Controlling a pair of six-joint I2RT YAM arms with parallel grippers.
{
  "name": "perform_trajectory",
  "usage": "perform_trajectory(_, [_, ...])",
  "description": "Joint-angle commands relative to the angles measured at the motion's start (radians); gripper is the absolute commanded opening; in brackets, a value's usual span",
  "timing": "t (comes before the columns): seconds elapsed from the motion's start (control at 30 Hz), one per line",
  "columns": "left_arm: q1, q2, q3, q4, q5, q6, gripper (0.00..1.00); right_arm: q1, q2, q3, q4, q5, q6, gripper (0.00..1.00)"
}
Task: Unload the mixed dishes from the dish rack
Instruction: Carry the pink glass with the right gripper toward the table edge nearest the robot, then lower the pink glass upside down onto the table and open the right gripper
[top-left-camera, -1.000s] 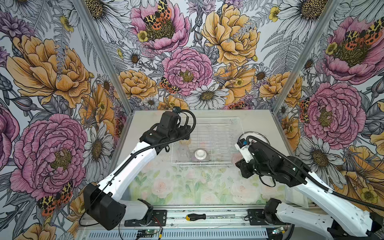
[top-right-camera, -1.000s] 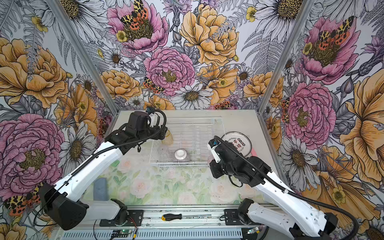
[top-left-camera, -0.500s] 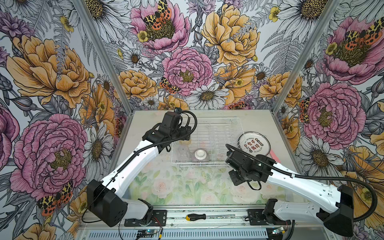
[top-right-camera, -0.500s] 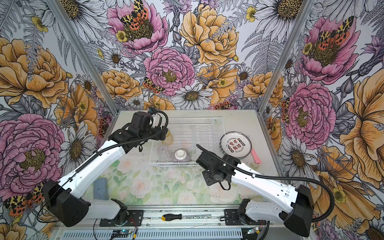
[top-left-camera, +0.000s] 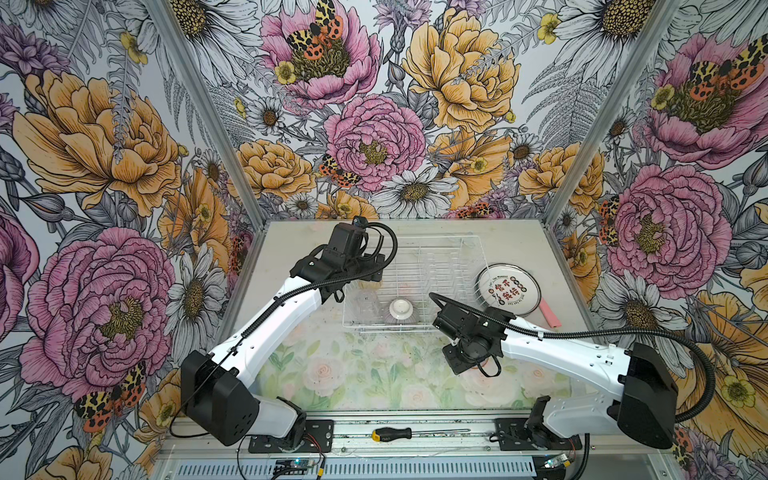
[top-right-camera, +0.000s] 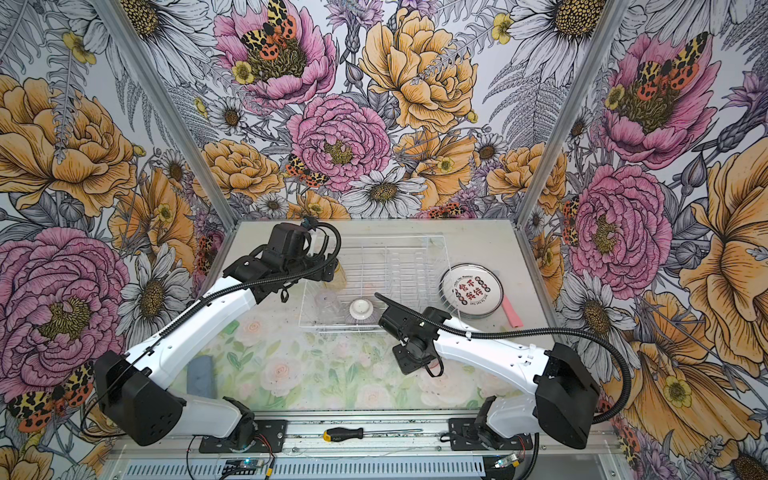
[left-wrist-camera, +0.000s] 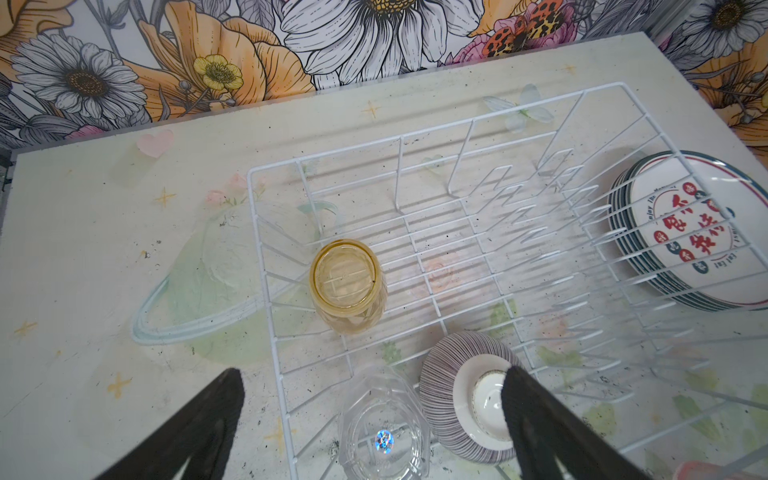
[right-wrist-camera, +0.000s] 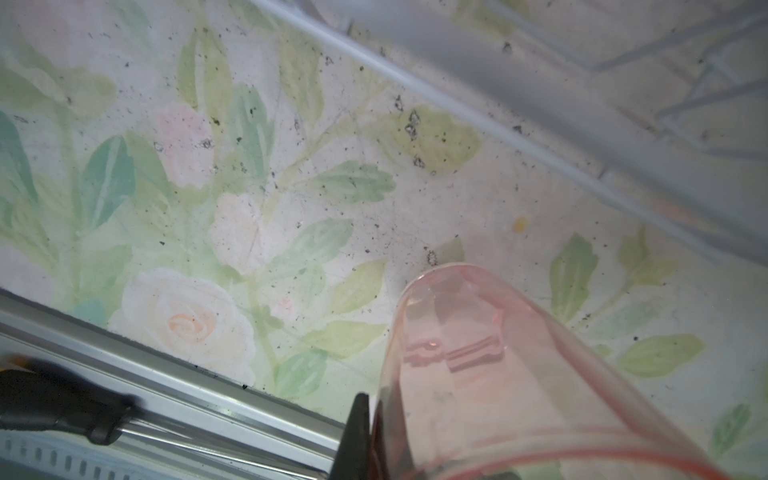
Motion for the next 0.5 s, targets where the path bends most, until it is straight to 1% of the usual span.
perform_trajectory(0.0, [0.002, -0.001, 0.022, -0.001, 0.009, 0.014, 0.99, -0.020, 0.011, -0.004, 0.046, -0.029, -0.041, 0.00])
perform_trajectory(0.23, [0.008, 0.001, 0.023, -0.001, 0.017, 0.015, 0.99, -0.064, 0.031, -0.005, 0.064, -0.047, -0.076, 0.00])
perform_trajectory(0.47, [0.009, 0.002, 0.024, -0.001, 0.020, 0.015, 0.99, -0.084, 0.068, -0.002, 0.077, -0.057, -0.100, 0.00])
